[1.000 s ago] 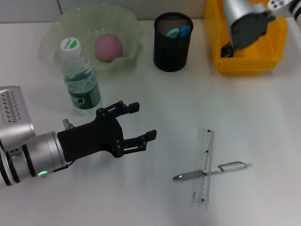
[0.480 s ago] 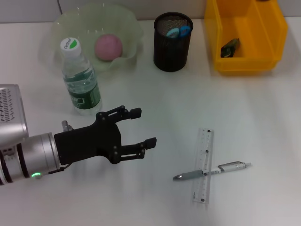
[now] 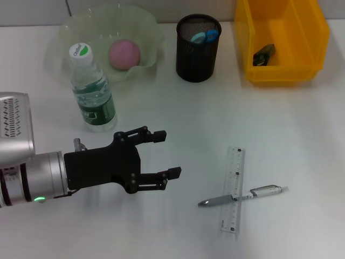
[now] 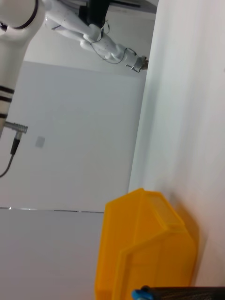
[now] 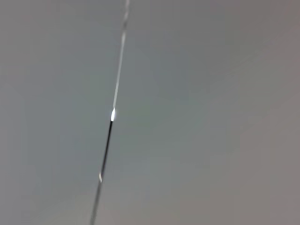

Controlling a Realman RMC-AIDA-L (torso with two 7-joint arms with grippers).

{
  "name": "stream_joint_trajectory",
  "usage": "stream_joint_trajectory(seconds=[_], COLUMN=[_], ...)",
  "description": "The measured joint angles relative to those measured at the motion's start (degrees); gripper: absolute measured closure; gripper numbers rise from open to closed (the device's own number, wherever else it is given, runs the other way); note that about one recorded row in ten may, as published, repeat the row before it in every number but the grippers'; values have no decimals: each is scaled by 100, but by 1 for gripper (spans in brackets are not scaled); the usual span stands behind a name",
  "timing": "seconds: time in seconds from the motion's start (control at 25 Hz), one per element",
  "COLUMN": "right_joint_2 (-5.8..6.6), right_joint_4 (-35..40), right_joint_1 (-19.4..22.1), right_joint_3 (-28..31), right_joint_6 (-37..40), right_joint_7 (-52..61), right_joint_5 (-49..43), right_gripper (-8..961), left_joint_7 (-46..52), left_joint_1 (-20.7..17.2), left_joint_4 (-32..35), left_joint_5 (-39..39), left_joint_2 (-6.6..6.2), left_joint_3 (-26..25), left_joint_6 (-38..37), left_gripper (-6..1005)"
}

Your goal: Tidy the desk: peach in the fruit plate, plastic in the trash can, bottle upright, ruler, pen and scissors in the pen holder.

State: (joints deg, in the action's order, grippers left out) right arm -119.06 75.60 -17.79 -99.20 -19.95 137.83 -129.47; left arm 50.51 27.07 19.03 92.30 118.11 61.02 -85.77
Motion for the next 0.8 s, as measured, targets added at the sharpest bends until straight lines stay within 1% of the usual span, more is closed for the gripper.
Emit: stream_joint_trajectory(seconds=[0.08, 0.2, 0.28, 0.36, 0.48, 0.56, 0.64, 0.72, 0.8], right_joint_2=[65, 189, 242, 261, 287, 293, 279, 240, 246], right_joint_4=[99, 303, 538, 823, 1160, 1246, 1128, 852, 574], right_joint_1=[-63, -189, -247, -291, -446, -675, -924, -1196, -1403], right_joint_3=[232, 544, 760, 992, 1456, 1993, 2561, 3191, 3610], right_joint_6=[683, 1760, 2521, 3239, 4319, 5285, 6256, 7316, 8103], right_joint_7=[757, 1445, 1580, 1574, 1432, 1086, 530, -22, -258], right_joint_5=[-19, -26, 24, 140, 549, 1195, 1959, 2648, 2888], right_gripper=[388, 385, 384, 382, 379, 378, 376, 374, 373], left_joint_7=[2, 2, 2, 2, 10, 37, 63, 73, 73], left_joint_1=[0, -6, -9, -9, -9, -8, -2, 2, 0], left_joint_4=[55, 88, 92, 97, 103, 107, 117, 150, 167], left_joint_5=[0, 0, -1, -1, -3, -3, -2, -2, -2], left_joint_2=[-4, -11, -21, -42, -63, -66, -67, -68, -66], left_joint_3=[86, 139, 160, 170, 175, 194, 233, 286, 295], left_joint_6=[-3, -3, -3, -4, -33, -48, -55, -56, -59], left_gripper=[156, 157, 157, 157, 156, 156, 157, 157, 157])
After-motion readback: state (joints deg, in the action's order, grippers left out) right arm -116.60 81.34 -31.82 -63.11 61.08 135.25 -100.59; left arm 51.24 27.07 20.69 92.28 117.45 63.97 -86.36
